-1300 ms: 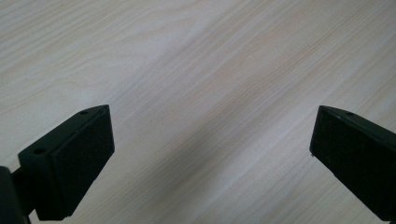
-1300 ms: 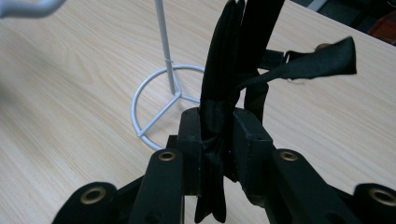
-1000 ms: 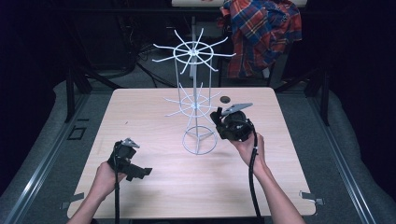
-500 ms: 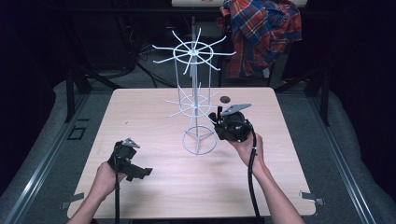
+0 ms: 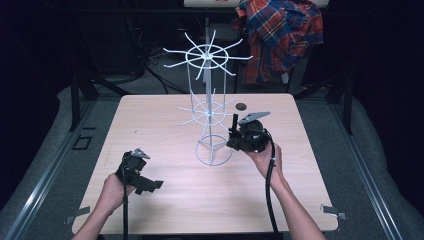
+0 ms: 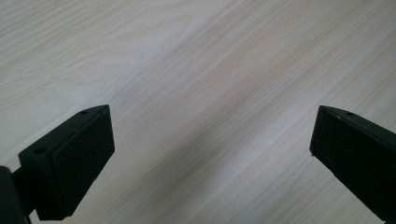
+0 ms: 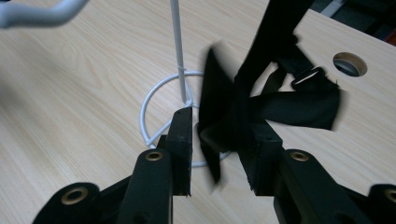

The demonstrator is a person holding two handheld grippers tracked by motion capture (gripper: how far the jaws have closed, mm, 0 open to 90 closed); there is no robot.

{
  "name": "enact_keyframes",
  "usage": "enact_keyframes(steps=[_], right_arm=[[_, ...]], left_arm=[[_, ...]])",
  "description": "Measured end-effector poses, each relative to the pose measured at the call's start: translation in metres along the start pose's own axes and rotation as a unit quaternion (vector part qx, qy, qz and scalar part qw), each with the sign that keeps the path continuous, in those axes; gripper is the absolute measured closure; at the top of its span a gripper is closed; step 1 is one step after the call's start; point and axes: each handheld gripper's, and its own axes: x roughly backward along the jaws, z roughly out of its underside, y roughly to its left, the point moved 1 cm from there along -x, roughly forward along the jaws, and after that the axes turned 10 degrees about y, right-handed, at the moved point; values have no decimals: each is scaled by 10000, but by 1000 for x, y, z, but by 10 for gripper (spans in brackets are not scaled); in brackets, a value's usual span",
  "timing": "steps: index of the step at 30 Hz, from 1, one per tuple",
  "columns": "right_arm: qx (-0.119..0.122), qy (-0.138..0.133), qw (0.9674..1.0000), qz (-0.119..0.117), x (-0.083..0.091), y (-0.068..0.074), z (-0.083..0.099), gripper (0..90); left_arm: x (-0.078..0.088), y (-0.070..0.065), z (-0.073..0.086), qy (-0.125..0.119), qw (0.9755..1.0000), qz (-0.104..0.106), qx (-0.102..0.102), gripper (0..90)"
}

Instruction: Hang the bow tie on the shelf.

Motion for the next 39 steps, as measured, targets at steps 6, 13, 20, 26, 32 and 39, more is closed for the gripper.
enact_keyframes(steps=[6,13,20,26,32,39], right_arm=[[-33,125,9999,-50,0,0,0,587],[-70,210,9997,-57,10,1,4,497],[-78,226,9997,-58,25,0,10,393],[-96,216,9997,-52,40,-1,15,300],[-112,257,9996,17,51,-2,27,209],[-116,375,9992,65,65,-6,54,164]], left_arm=[[0,1,1,-3,10000,22,18,0],[1,1,1,-21,10000,-12,22,0],[1,-1,0,-29,10000,-9,-11,0],[1,-1,0,-32,10000,-6,-9,0],[2,-2,0,-20,10000,-4,-27,0],[1,-3,-1,1,10000,-27,-32,0]])
